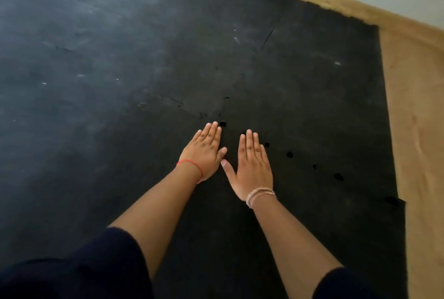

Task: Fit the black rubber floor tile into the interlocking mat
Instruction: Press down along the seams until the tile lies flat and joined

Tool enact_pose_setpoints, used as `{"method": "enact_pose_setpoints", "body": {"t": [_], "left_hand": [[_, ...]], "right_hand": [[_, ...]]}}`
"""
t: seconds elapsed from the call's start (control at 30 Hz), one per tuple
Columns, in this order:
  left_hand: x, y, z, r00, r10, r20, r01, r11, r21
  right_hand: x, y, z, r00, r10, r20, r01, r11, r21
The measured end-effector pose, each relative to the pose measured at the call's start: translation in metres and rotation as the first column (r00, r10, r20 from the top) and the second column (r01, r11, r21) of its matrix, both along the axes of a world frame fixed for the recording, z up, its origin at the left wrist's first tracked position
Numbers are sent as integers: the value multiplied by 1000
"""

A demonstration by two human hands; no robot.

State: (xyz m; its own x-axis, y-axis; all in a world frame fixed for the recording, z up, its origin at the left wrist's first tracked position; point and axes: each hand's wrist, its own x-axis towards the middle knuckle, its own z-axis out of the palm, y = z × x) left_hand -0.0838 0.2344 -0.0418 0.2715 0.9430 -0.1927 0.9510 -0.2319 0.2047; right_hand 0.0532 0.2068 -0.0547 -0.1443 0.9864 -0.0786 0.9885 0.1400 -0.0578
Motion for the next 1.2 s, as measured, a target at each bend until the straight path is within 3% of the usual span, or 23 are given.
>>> {"method": "enact_pose_setpoints", "body": {"t": [0.33,0.43,0.6,0.8,0.93,1.2], "left_hand": [[6,23,13,997,-38,-61,25,979,-203],[3,23,18,1000,-15,18,19,966,-257],[2,16,8,989,42,142,-21,989,-146],[10,39,15,999,38,-11,-40,962,-270],[14,45,22,997,20,-72,-45,934,-354],[5,44,26,999,40,14,-32,924,-381]], "right_hand": [[2,6,1,1000,6,-26,-7,999,-38],[3,6,3,999,21,-44,-23,999,-43],[5,4,-1,944,-294,-152,307,949,67],[0,11,-4,966,-226,-127,239,966,97],[1,12,-1,967,-225,-123,226,974,-2],[12,25,19,976,-166,-143,150,982,-119]]}}
